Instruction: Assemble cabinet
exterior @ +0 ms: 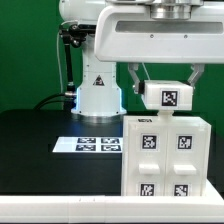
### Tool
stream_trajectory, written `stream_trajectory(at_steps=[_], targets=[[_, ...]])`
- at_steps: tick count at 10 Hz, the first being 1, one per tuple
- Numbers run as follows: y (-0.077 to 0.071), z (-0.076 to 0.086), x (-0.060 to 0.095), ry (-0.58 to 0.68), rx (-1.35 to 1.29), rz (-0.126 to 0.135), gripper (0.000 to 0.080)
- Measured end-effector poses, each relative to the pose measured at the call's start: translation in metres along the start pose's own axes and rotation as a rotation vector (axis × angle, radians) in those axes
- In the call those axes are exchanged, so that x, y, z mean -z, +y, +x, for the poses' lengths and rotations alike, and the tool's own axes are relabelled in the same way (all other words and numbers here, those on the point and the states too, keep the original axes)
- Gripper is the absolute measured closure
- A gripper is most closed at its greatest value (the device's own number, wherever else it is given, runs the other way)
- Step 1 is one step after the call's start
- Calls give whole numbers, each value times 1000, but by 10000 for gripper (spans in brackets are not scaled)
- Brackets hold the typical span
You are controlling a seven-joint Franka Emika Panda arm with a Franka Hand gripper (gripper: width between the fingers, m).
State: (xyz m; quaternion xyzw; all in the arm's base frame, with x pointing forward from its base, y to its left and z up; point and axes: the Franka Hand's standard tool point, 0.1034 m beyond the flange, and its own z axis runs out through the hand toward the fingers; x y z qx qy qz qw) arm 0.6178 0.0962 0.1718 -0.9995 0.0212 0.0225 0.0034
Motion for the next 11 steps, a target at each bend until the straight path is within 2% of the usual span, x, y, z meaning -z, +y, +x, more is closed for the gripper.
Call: stream_trajectory(at_steps=[4, 9, 10, 11], targets=[[-4, 0, -14, -11, 4, -5, 246], [-3, 3, -16, 9, 4, -3, 236], [-3, 3, -16, 9, 4, -4, 169], [-3, 3, -16, 9, 4, -4, 153]])
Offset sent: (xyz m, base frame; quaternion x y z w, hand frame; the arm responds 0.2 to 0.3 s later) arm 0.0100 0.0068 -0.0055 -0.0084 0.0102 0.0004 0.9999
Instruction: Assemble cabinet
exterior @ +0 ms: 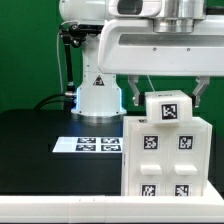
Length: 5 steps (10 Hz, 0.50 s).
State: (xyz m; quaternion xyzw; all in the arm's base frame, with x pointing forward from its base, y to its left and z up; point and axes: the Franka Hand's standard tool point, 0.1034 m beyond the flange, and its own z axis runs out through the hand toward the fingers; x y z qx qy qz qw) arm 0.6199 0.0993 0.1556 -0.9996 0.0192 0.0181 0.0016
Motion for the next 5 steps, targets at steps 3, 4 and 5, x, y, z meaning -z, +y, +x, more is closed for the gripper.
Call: stream_trajectory(at_steps=[3, 4, 5], targets=[[0, 0, 0, 0, 0, 0, 151], [1, 3, 1, 14, 1, 2, 151], [2, 8, 2, 44, 0, 6, 151]])
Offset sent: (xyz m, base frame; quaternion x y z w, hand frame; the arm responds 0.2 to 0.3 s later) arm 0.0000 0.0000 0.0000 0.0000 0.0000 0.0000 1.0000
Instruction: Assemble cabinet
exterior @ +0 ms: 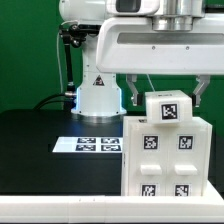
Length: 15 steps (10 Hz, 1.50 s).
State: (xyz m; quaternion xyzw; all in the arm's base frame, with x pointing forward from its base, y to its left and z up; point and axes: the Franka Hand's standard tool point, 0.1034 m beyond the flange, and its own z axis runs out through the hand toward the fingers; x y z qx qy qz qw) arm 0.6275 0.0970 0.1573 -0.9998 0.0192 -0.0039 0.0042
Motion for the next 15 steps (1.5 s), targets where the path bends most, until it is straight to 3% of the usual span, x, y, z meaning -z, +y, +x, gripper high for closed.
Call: stream_trajectory(at_steps=[5, 6, 15], targets=[[-5, 5, 0, 38, -2, 6, 151], [-4, 5, 0, 38, -3, 5, 248], [-1, 5, 0, 38, -98, 5, 245]])
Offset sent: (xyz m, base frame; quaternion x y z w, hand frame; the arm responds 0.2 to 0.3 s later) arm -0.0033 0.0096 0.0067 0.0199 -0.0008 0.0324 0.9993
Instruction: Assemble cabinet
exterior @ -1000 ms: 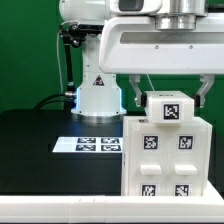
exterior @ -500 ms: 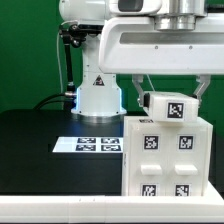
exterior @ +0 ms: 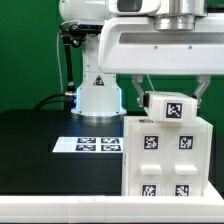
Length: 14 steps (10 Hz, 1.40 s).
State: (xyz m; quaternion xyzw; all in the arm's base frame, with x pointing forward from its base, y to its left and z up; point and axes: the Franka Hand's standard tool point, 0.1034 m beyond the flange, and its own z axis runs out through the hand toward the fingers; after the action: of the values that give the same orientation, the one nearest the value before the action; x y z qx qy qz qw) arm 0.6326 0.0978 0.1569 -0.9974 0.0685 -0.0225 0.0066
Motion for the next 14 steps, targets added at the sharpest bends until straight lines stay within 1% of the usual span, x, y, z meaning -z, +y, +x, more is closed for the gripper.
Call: stream_trajectory(at_steps=[1, 2, 4, 7, 8, 9, 10, 11, 12, 14], targets=[[1, 0, 0, -2, -85, 0, 245], [2, 0, -1, -6, -234, 6, 245], [2, 1, -1, -6, -429, 25, 245], [3, 1, -1, -8, -589, 24, 245], [4, 1, -1, -15, -701, 24, 245], [7, -1, -1, -37, -845, 30, 244], [8, -2, -2, -54, -1023, 46, 244], [7, -1, -2, -59, -1145, 59, 244], [7, 1, -1, -50, -1217, 67, 244], [7, 1, -1, -54, -1300, 66, 244]])
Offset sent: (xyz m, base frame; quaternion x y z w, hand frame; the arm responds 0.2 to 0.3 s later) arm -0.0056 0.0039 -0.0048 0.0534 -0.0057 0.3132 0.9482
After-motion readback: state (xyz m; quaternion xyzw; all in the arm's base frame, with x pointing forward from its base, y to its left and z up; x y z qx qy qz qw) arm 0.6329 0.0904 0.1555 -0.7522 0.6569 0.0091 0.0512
